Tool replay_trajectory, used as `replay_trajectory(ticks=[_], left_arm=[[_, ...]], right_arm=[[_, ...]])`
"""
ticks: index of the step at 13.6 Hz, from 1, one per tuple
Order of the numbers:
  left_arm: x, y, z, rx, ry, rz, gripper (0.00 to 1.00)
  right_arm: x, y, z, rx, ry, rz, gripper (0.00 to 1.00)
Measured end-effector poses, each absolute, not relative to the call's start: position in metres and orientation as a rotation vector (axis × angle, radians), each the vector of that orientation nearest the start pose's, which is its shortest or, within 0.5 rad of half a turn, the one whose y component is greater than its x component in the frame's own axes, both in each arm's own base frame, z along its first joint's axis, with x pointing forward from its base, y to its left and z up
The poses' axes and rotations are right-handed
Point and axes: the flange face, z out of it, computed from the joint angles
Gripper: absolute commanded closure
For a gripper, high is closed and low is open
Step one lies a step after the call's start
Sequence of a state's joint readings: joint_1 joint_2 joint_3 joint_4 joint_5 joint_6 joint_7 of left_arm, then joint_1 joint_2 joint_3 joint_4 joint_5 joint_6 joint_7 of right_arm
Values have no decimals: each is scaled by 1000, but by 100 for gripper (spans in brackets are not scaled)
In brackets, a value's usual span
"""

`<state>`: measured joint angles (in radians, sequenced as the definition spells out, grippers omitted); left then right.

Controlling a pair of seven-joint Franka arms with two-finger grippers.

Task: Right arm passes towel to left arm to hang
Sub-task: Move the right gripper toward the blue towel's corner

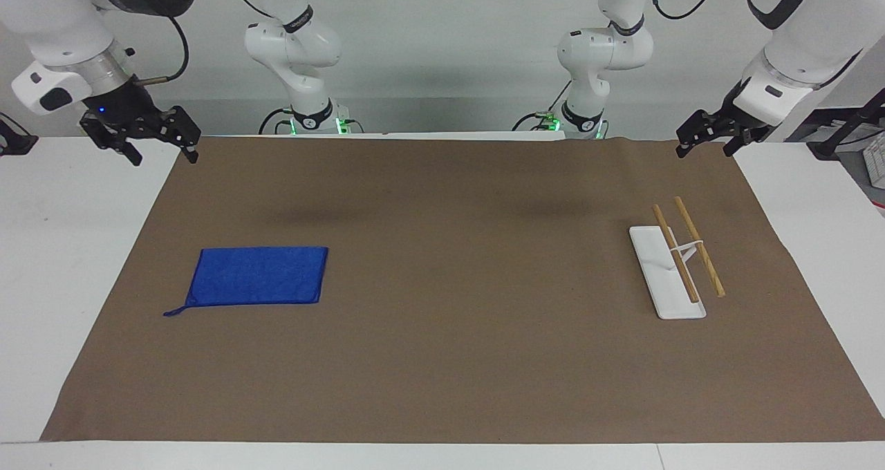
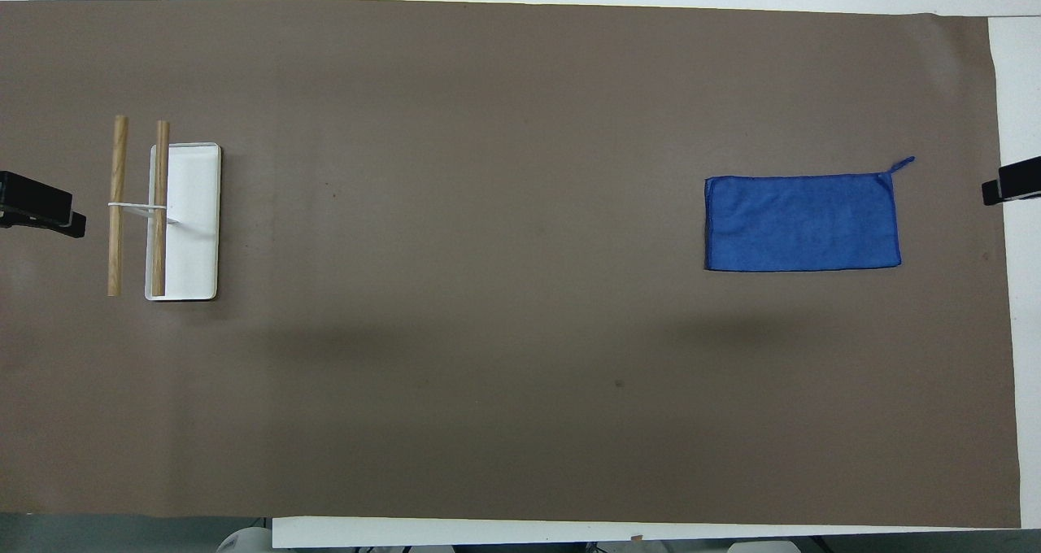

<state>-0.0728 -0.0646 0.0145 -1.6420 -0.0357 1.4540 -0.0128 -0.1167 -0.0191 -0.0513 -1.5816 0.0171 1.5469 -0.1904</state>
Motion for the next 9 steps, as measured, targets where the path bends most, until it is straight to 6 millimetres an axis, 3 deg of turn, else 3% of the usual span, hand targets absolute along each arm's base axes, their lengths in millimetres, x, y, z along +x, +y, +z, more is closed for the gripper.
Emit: replay_trajectory(ticks=[9], left_arm=[[520,-34,617,-3167,75,198,0]], right_arm=[[537,-91,625,-3117,-44,42,0]])
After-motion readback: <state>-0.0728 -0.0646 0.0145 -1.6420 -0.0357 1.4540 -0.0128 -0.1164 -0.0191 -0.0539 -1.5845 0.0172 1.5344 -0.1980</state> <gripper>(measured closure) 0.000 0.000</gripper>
